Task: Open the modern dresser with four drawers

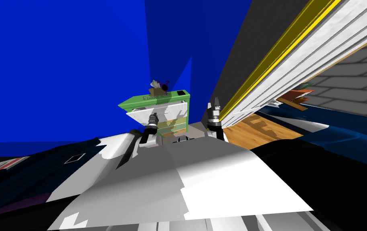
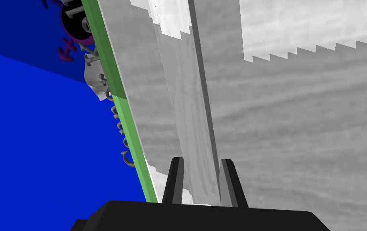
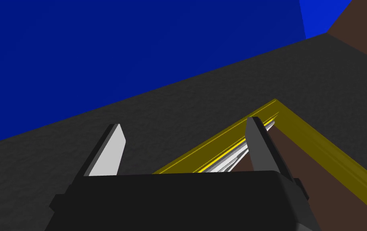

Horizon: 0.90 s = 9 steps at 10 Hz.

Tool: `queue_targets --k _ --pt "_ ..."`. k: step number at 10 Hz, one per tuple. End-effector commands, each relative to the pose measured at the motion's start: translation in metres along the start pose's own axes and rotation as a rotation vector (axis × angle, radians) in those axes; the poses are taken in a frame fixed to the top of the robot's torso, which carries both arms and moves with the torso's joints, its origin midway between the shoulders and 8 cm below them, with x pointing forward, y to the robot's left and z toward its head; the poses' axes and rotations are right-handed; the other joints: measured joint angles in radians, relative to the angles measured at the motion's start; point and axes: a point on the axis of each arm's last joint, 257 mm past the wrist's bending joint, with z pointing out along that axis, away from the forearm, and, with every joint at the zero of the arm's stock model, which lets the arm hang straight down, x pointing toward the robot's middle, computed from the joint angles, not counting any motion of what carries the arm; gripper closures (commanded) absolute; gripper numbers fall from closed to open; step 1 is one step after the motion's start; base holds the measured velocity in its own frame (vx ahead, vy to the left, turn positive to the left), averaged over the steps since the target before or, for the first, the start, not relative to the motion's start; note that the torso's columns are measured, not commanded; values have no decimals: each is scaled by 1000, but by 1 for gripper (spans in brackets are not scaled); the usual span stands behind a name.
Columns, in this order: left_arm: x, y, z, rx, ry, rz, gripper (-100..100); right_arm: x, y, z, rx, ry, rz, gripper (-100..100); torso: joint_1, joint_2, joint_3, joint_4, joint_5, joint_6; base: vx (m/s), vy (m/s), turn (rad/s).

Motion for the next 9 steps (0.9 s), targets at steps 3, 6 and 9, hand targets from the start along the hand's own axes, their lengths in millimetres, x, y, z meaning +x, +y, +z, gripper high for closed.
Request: queue_targets --k 3,6,9 --pt "5 5 -5 -18 10 -1 100 0 0 0 0 0 0 0 0 -3 -3 1 -1 -1 -139 -9 11" --pt "2 -13 -13 -2 8 -1 -100 0 0 0 0 0 0 0 0 -6 -4 0 -1 0 -64 -9 0" --pt "-2 -26 -27 -11 6 2 -100 0 0 0 0 0 0 0 -2 -3 -3 3 -3 1 79 13 -11"
